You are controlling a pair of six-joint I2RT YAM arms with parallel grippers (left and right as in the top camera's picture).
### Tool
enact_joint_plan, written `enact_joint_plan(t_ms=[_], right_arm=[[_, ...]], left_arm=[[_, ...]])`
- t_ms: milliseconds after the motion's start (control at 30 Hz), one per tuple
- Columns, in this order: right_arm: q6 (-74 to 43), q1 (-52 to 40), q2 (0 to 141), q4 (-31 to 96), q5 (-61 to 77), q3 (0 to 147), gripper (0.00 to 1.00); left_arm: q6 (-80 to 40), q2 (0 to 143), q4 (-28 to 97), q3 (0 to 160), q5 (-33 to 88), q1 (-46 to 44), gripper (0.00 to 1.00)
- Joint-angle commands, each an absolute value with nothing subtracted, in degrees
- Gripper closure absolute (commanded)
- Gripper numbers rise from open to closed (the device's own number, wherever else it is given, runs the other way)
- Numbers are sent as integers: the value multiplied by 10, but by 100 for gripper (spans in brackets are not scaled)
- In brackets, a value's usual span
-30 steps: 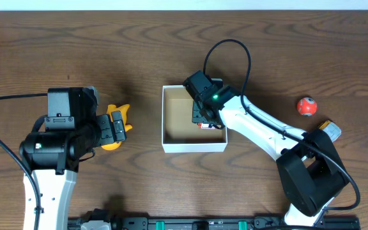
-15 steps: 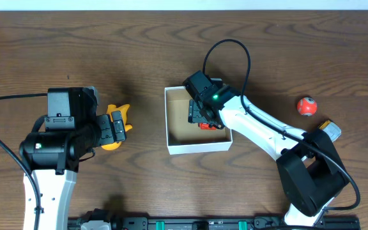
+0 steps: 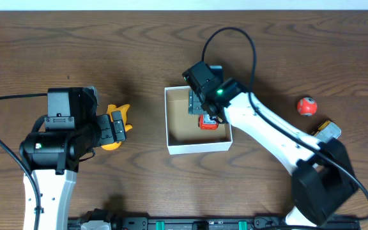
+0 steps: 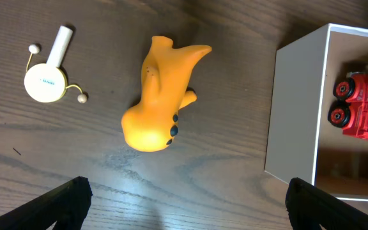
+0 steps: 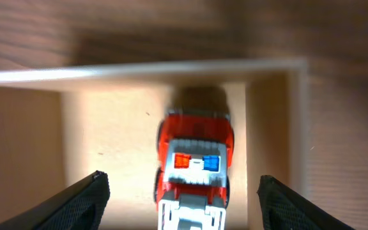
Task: Pack container
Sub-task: 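Lower the fire truck into the box and open the right gripper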
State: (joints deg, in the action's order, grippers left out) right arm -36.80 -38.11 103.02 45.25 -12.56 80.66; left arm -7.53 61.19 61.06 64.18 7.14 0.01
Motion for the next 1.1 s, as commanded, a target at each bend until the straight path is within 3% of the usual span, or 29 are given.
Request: enact_joint_plan(t_ms=[0,100,267,300,667,1067], right_arm=[[-318,-384,998,455,-144,825,25],[-264,-395,992,455,-121,825,38],[-219,-416,996,461,-78,824,94],[-219,-420,999,461,-74,823,99],[-232,-436,1068,420,-78,816,99],[-289,-434,1152,391,-179,816,99]], left_arm=[[-78,611,611,650,71,4,2],[-78,611,610,650,71,4,2],[-78,611,610,650,71,4,2],[-78,611,610,650,71,4,2],[-78,611,610,650,71,4,2],[-78,611,610,650,71,4,2]])
